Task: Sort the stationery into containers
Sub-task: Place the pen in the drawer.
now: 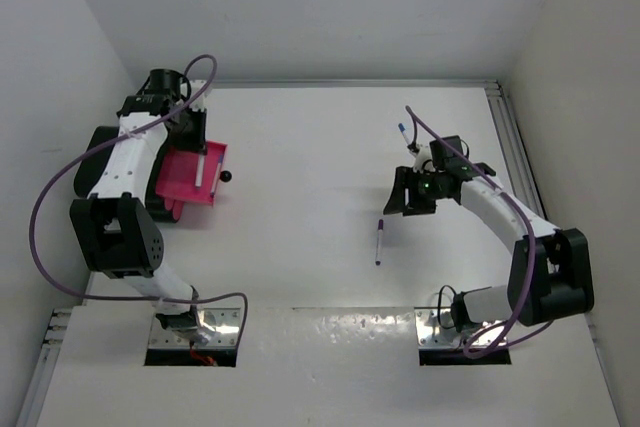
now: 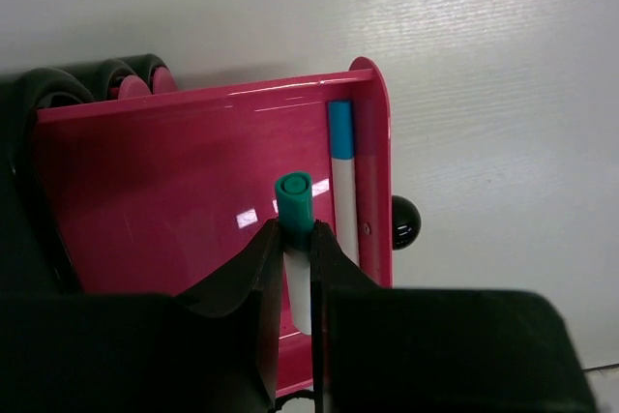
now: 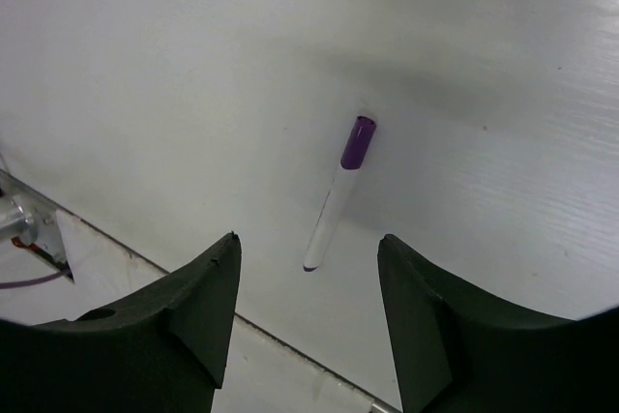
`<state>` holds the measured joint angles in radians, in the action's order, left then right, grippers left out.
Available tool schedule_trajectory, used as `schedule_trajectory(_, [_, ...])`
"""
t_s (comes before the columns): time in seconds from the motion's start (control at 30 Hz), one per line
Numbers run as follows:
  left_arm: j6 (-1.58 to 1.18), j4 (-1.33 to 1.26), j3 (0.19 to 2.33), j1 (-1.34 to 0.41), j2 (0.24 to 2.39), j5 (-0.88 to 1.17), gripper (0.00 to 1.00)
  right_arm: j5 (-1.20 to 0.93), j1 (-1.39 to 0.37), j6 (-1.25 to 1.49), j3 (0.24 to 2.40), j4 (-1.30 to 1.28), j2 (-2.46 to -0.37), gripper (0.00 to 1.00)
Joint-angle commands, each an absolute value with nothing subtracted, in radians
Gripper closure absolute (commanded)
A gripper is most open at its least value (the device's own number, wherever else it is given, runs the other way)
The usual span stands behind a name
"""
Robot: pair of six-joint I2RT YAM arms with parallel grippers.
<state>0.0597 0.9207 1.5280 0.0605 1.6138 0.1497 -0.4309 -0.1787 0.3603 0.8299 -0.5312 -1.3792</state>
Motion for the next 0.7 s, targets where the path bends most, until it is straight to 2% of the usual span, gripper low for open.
schedule_trajectory(0.0, [0.074, 0.936, 1.528, 0.066, 1.629, 0.118, 0.91, -0.385, -0.178, 0.376, 0.827, -0.528, -1.379, 0.42])
schedule_trajectory(0.2, [0.066, 0.894, 1.499, 0.067, 1.595, 0.156, 0.62, -0.345, -0.189, 0.440, 0.775, -0.514, -1.428, 0.43])
schedule_trajectory(0.23, [0.064, 0.894, 1.509, 0.060, 1.591, 0.164, 0.53, -0.347, -0.196, 0.440, 0.785, -0.515, -1.455, 0.43])
schedule_trajectory(0.27, [0.066, 0.894, 1.520, 0.058, 1.588, 0.167, 0.50, -0.321, -0.208, 0.437, 0.791, -0.526, -1.468, 0.44])
schedule_trajectory(0.37, [0.071, 0.897, 1.568, 0.049, 1.575, 0.152, 0.47, -0.258, -0.261, 0.434, 0.808, -0.511, -1.500, 0.45])
schedule_trajectory(0.67, [0.074, 0.885, 1.632, 0.048, 1.519, 0.103, 0.46, -0.140, -0.446, 0.462, 0.900, -0.529, -1.718, 0.46])
